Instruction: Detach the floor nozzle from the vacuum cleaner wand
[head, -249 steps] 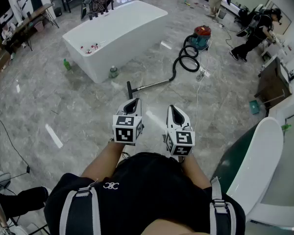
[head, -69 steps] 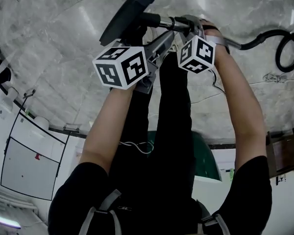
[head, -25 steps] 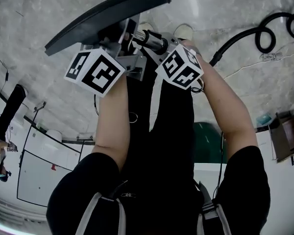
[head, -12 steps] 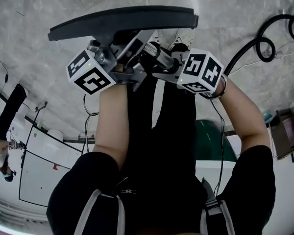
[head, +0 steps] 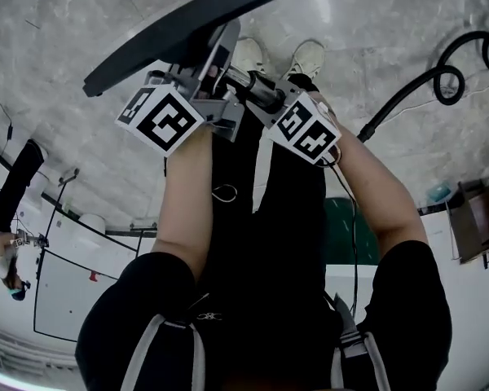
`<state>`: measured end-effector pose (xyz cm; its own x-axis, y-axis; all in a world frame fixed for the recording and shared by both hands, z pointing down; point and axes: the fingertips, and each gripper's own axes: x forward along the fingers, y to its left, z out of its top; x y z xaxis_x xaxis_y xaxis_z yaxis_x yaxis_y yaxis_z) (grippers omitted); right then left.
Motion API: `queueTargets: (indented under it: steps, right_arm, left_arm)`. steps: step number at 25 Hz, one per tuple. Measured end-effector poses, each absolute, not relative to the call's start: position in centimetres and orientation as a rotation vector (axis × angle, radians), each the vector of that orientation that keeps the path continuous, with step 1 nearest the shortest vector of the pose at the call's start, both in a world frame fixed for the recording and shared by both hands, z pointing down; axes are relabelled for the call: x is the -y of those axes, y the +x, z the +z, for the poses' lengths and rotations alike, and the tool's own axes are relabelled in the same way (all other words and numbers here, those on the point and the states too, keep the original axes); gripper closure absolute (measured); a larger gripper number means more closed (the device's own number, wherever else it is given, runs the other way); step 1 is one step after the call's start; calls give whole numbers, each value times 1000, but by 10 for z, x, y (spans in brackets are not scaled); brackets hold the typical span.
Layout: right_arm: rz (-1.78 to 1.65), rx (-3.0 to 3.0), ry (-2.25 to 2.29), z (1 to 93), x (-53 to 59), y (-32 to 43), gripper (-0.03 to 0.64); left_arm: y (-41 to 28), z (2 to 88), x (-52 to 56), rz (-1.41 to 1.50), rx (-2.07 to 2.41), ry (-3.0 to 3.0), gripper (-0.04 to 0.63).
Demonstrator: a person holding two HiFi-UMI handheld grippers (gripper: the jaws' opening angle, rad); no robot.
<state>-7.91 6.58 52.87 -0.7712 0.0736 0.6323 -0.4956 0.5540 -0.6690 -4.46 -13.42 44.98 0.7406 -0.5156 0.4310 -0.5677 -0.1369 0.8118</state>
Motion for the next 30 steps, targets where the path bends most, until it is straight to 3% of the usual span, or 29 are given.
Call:
queueTargets:
  steps: [4, 8, 14, 20, 30]
  right_arm:
    - [1267, 2131, 25, 545, -156, -48, 563]
    - [948, 2040, 38, 578, -184, -28, 563]
    - [634, 1933, -129, 616, -193, 3, 563]
    - [679, 1856, -98, 649, -193, 6, 563]
    - [659, 1864, -37, 650, -195, 34, 563]
  left_arm:
    - [-112, 371, 242, -203, 1014, 2107, 515]
    - [-140, 403, 261, 85, 1127, 2097, 515]
    - [-110, 445, 205, 131, 1034, 2006, 515]
    - [-118, 480, 178, 274, 999, 1987, 515]
    - [-59, 483, 131, 365, 909, 2047, 515]
